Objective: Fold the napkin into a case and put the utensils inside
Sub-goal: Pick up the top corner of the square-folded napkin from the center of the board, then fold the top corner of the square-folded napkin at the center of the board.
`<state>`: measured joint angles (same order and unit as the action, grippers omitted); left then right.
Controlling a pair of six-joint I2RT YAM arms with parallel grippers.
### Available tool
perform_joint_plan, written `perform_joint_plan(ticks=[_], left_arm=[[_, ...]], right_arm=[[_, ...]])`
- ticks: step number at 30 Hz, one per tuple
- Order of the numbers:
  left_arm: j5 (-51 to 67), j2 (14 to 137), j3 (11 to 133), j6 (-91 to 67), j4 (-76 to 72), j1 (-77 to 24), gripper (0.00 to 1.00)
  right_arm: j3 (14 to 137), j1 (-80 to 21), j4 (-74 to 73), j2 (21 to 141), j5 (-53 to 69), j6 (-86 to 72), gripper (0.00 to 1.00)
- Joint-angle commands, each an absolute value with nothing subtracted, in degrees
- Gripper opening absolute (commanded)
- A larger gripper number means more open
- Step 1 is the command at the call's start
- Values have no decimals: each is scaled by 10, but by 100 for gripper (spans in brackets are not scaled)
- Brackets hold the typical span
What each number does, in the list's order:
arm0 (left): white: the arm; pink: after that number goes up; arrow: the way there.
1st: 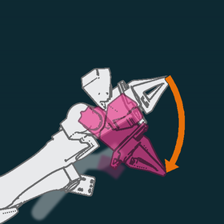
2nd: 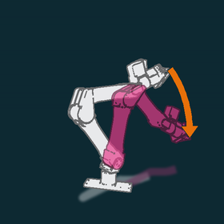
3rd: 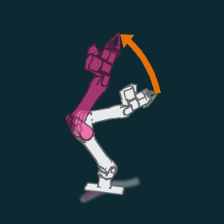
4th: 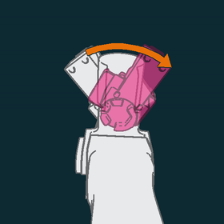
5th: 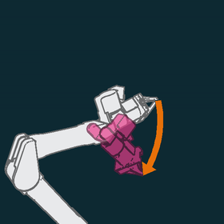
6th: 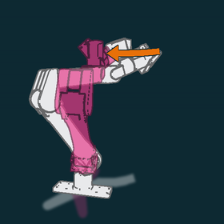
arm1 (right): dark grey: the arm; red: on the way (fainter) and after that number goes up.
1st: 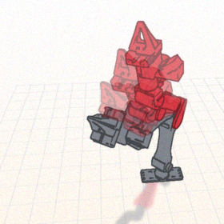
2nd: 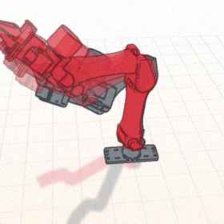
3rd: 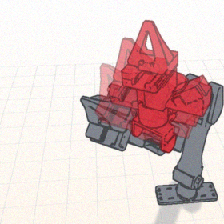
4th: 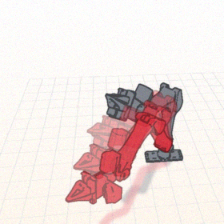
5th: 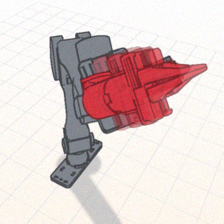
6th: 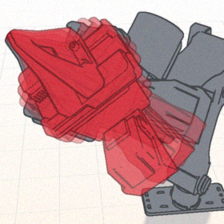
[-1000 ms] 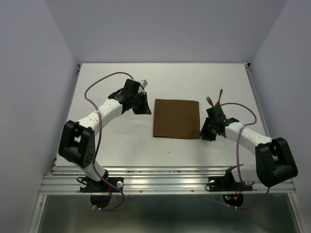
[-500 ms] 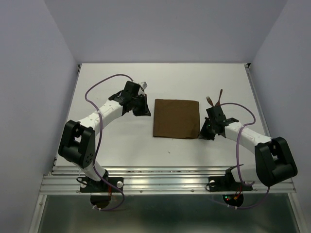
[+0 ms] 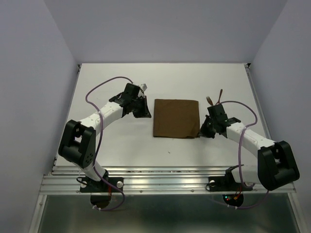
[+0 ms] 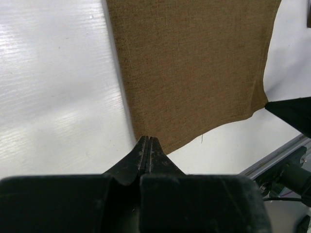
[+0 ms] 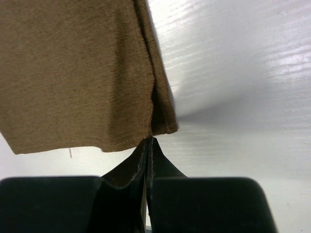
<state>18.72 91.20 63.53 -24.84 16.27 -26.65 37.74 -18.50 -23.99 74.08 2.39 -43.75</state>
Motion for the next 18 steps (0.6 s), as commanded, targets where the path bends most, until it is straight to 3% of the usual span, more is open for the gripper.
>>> perform_joint_plan(ticks=[1,18], left_arm=[[196,884,619,-258,142,-270,0],[177,876,627,-266,150,-270,0]], right_arm=[[419,-187,-225,735,25,-432,1],[613,-214,-142,913,74,-420,1]])
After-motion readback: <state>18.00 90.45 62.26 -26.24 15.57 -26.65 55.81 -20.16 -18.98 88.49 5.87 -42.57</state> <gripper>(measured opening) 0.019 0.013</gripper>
